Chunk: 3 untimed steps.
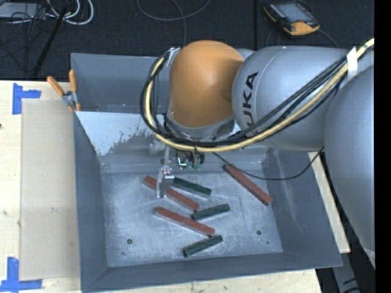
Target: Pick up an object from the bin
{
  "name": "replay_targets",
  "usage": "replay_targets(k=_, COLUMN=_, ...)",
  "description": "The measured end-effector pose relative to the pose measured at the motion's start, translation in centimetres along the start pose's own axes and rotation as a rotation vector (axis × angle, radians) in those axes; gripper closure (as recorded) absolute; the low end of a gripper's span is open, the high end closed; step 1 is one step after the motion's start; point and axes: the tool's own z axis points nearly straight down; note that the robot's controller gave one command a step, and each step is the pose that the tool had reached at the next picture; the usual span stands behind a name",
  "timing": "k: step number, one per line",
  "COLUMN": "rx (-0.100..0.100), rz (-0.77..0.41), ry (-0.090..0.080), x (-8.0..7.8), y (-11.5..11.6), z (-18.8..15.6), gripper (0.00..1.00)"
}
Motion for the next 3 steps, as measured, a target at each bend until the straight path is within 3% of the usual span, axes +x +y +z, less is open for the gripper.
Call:
replay_targets(k=1, rx=-0.001, rz=0.004, ry=-0.007, x=-0.2, y=-0.1, z=-0.4, gripper=0.0)
replay_targets(k=2, rx=-0.002, rz=0.082, ry=-0.007, x=3.7, y=-4.0, z=4.2, gripper=0.0)
replay_targets(k=3, rx=-0.001, rz=0.113, ry=-0.003, x=4.4, y=-4.8, z=6.5, gripper=0.0)
